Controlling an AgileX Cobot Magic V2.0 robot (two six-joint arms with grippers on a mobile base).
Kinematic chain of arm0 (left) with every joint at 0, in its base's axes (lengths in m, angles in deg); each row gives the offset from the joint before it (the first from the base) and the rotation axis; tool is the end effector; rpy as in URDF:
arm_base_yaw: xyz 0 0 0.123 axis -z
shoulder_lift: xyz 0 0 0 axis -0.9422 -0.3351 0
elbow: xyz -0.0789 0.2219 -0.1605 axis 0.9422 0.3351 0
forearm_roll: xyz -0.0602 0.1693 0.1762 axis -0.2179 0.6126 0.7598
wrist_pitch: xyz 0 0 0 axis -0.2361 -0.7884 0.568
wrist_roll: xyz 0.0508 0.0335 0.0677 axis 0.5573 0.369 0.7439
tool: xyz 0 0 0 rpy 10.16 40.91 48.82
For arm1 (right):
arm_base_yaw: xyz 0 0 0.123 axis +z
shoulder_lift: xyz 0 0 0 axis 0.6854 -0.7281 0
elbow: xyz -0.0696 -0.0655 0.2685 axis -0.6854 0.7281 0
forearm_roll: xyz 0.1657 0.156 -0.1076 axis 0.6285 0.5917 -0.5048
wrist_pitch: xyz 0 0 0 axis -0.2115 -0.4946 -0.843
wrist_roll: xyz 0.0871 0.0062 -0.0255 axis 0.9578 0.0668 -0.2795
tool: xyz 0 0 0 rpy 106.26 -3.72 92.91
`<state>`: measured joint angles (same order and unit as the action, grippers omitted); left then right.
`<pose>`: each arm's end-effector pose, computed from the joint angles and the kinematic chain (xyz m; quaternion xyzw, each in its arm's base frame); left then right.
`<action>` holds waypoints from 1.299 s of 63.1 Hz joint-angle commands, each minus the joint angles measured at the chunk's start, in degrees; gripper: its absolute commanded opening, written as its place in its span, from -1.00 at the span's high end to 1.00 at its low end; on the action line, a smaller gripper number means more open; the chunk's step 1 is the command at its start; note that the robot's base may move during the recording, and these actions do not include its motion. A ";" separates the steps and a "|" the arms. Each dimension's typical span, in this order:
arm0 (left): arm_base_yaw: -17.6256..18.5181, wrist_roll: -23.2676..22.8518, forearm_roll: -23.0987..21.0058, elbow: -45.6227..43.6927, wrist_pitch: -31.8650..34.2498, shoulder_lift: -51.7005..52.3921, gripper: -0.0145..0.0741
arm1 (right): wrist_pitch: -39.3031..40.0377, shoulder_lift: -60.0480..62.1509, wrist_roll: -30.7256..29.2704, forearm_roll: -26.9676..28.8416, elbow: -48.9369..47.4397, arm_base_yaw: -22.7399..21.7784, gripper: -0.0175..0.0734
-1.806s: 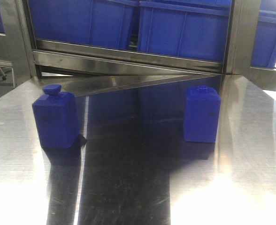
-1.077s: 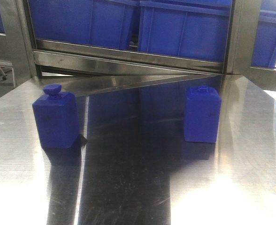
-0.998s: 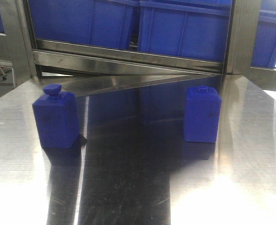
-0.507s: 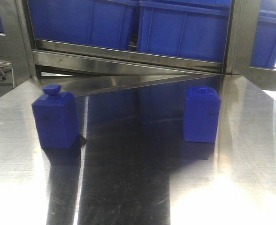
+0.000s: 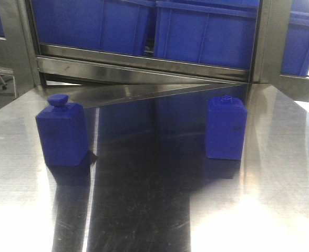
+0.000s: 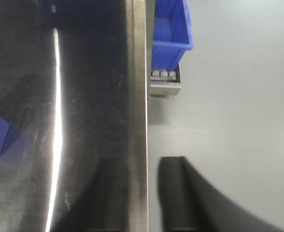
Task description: Pick and sort blue part to right shelf
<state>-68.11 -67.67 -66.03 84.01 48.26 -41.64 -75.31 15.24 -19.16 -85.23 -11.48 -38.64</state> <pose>0.0559 -0.0022 0.2110 -0.0049 0.6742 -0.0348 0.7377 0.1581 0.0055 0.3046 0.0369 0.9056 0.0073 0.4224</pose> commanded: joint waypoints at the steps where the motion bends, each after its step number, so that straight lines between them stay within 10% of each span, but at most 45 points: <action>1: 0.02 -0.35 -0.34 1.27 4.84 1.10 0.39 | 1.56 -3.68 4.30 -3.60 -4.47 2.82 -0.50; 8: 0.02 -0.35 -0.34 1.27 4.84 1.10 0.39 | -0.57 -8.65 7.45 -3.66 -8.42 7.28 -0.75; 46: 0.02 -0.35 -0.34 1.27 4.84 1.10 0.39 | -27.25 -41.54 18.65 0.62 -41.16 22.78 -0.75; 82: 0.02 -0.35 -0.34 1.27 4.84 1.10 0.39 | -27.06 -51.06 24.12 2.91 -47.23 26.02 -0.75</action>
<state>-68.11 -67.67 -66.03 84.01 48.26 -41.64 -103.90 -37.67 4.68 -81.67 -56.69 -12.84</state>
